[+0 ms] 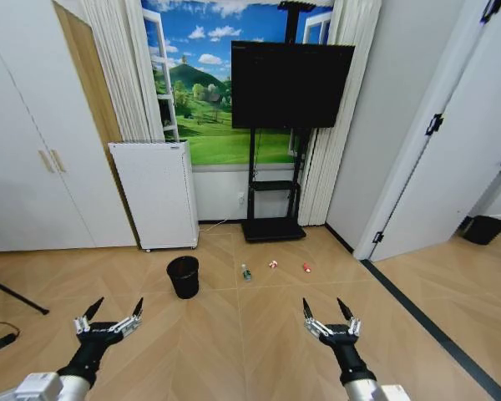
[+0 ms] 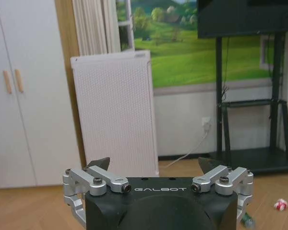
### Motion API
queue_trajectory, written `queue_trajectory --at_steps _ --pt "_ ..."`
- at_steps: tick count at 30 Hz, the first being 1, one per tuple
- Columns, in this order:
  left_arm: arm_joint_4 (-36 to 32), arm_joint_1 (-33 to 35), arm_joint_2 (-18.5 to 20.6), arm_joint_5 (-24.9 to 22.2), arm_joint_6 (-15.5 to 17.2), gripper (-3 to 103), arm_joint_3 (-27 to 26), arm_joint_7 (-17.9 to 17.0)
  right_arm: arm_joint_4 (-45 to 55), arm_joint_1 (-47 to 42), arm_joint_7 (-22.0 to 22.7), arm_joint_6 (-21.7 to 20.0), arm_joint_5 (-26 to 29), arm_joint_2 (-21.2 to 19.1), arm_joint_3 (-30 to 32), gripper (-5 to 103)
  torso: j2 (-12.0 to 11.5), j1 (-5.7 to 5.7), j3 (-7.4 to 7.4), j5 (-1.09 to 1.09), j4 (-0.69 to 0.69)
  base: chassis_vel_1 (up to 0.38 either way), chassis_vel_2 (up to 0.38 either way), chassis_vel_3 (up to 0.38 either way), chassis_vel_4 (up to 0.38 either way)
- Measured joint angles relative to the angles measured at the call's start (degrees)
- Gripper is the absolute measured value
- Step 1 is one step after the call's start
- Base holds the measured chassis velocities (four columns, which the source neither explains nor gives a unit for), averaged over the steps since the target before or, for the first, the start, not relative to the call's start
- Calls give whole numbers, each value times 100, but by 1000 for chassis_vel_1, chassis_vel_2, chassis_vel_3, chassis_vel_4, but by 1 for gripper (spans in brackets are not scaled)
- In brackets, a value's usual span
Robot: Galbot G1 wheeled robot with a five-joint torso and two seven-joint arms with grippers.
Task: Pick up the trash bin and place the garbage on the floor into it.
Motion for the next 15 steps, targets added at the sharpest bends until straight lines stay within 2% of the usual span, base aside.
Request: queue_trajectory --at_steps 1,2,4,5,7,13,15 --pt "81 -46 -256 299 120 100 118 24 -35 111 -137 -286 -18 192 209 100 0 0 0 -2 0 0 0 0 0" --pt "81 -46 -256 299 120 100 118 24 -35 111 -137 -286 -18 192 209 100 0 0 0 -2 0 0 0 0 0" --pt "208 -122 -696 812 328 100 330 73 -106 328 -402 -839 -56 560 614 100 0 0 0 -1 0 0 0 0 0" --pt "208 -122 -696 812 328 100 330 73 -106 328 -402 -839 -56 560 614 100 0 0 0 -1 0 0 0 0 0" --pt "273 -160 -898 1052 432 100 429 99 -164 491 -571 -1172 -83 817 911 100 0 0 0 1 0 0 0 0 0" --pt "285 -168 -938 1108 454 100 449 105 -115 554 -521 -954 -44 879 1095 100 0 0 0 0 1 0 0 0 0" --pt "321 -188 -928 1031 368 100 411 281 -33 443 -511 -879 -17 886 1116 100 0 0 0 -3 1 0 0 0 0"
